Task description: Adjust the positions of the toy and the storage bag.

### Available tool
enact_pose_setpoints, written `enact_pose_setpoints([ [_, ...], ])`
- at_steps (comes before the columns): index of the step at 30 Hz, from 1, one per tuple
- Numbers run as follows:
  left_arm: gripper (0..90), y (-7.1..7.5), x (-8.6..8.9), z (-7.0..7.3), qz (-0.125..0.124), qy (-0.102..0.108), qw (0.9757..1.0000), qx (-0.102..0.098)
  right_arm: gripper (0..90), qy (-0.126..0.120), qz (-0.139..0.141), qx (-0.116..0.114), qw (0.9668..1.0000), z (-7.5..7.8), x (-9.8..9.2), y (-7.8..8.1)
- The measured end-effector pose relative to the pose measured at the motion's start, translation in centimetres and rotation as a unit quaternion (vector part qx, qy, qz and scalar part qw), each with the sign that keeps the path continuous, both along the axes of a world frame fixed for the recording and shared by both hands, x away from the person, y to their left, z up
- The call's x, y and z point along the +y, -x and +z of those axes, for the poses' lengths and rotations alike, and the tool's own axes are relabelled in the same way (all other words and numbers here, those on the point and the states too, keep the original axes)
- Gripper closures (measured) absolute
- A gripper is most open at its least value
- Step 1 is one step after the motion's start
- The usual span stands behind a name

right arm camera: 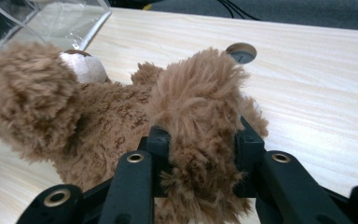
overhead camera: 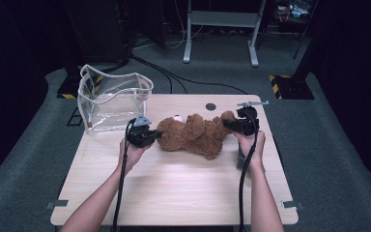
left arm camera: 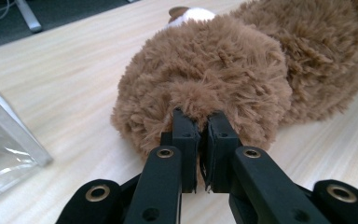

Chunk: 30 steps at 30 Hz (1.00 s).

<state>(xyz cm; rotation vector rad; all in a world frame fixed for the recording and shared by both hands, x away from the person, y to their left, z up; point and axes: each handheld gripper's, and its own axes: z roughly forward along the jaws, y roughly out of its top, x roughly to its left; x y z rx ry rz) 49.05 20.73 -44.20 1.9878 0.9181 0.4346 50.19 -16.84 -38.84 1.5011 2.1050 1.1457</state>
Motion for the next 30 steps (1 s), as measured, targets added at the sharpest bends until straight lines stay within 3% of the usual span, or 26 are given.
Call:
enact_pose_setpoints([
  [5,84.9,-1.1,0.0,1.1,0.008,-0.004,0.9999,-0.009,66.9,-0.005,0.000,-0.018,0.9998,0.7,0.2,0.4],
  [11,85.0,-2.5,-0.1,1.9,0.013,-0.014,0.9998,-0.007,66.9,0.001,0.006,-0.041,0.9991,2.1,0.7,1.0],
  [23,84.9,-4.8,-0.8,3.2,0.019,-0.028,0.9994,-0.011,67.0,-0.001,0.007,-0.063,0.9980,3.4,1.0,2.3],
  [30,84.9,-6.4,-1.7,3.6,0.019,-0.051,0.9985,-0.006,67.0,-0.003,0.015,-0.072,0.9973,3.6,1.5,3.6],
])
